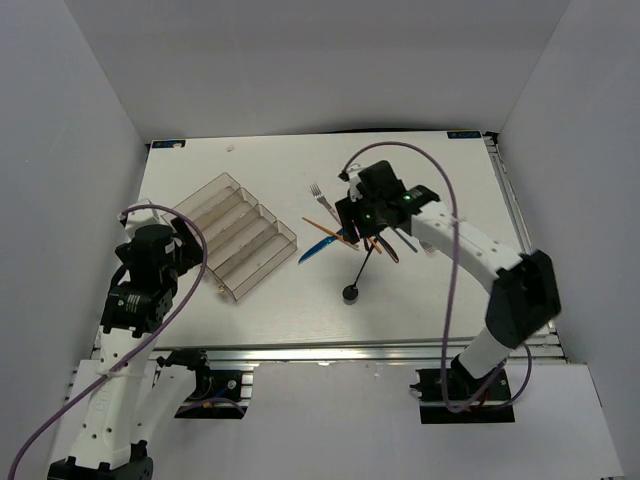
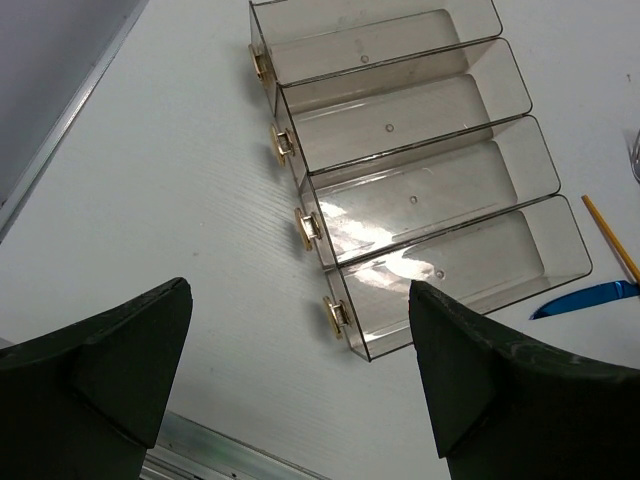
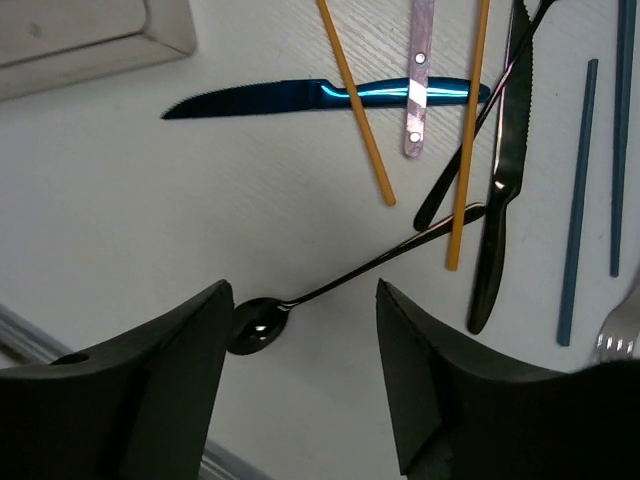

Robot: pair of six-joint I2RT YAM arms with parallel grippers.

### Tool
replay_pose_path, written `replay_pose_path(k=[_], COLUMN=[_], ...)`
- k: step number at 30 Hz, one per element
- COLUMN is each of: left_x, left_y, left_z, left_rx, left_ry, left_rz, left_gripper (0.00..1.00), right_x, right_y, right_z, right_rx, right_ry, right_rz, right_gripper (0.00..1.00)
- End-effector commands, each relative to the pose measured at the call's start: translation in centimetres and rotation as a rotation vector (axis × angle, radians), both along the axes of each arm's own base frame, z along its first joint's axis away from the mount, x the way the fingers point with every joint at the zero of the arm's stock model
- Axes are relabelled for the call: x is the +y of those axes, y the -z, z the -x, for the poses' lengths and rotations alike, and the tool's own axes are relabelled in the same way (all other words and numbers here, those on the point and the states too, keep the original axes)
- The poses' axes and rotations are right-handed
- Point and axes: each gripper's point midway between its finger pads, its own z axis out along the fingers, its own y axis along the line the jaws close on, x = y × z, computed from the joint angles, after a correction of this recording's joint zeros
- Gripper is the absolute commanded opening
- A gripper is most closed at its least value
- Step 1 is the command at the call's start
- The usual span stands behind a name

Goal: Sort the eating utensils into containers

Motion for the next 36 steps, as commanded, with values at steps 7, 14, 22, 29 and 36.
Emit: replay_pose_path(k=[7,14,22,29,36], left_x=[-0.5,-0.5,-0.7,-0.8,-0.8], left_y=[-0.6,-0.7,-0.7,-0.5,-0.4], left_z=[-0.3,-0.2,-0.3,-0.4,-0.4], left_rx=[-0.045,-0.049,-0.05,-0.043,-0.039], left_ry=[0.023,0.024,0.036,0.04,0.04], left_rz=[0.021,0.022,0.027,0.028,0.026], left_gripper=[0.98,0.98,0.98,0.98,0.98], right_x=[2.7,3.4,3.3,2.9,2.6], right_y=[4.1,7.9,11.8,14.0,14.9], right_z=[-6.2,-7.4,-7.1,-6.7,-5.9], right_rx=[-0.039,-0.003,0.041,0.057,0.061], right_ry=[-0.133,-0.163,-0.185,-0.197,-0.201], right_rz=[0.18,0.238,0.28,0.321,0.339], right_gripper=[0.46,0.41,0.35,0.3,0.06])
